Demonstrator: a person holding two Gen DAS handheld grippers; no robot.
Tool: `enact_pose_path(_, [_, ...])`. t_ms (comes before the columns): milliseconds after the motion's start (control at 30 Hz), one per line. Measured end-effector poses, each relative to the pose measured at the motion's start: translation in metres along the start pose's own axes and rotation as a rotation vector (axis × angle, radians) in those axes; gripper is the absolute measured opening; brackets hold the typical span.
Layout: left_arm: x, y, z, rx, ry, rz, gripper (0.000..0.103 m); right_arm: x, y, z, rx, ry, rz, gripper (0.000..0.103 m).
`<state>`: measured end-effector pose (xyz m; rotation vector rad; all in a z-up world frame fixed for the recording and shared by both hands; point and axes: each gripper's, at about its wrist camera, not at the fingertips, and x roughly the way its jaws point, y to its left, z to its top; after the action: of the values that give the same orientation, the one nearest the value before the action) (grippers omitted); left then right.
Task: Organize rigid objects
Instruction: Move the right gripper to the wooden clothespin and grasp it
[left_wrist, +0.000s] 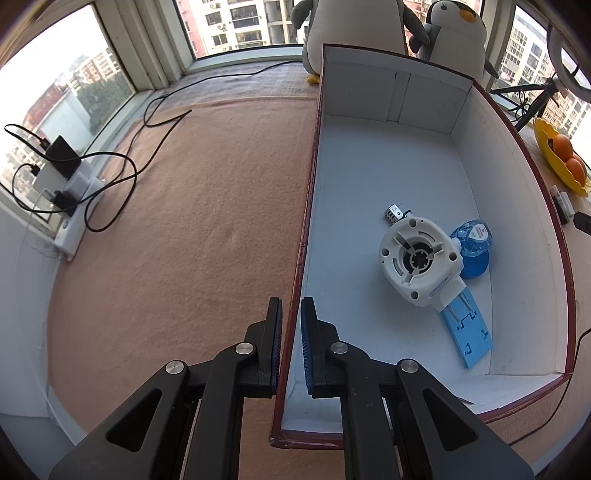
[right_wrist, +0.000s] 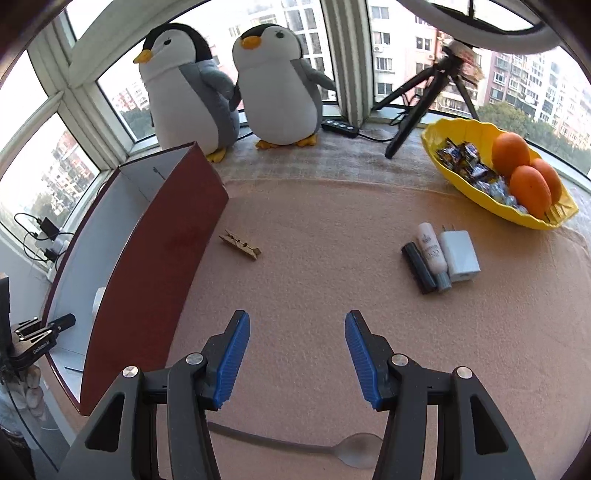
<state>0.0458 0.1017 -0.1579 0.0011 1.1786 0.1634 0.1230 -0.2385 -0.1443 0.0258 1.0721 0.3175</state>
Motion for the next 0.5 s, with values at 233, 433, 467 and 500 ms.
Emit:
enact_pose_path(233, [0.001,-0.002,0.001,0.013,0.016,0.014,0.009,0.06,0.026,0.027,-0.11,0.079,0.006,0.05])
enact_pose_path(433, [0.002,-0.003,0.002,0.021,0.034,0.015,0.009,0.092,0.037,0.042,-0.161,0.114,0.008,0.05])
enact_pose_path(467, [0.002,-0.004,0.003,0.024,0.037,0.014,0.009,0.096,0.039,0.045,-0.168,0.117,0.01,0.05])
enact_pose_path(500, [0.002,-0.004,0.003,0.026,0.04,0.013,0.009,0.099,0.041,0.047,-0.175,0.121,0.013,0.05])
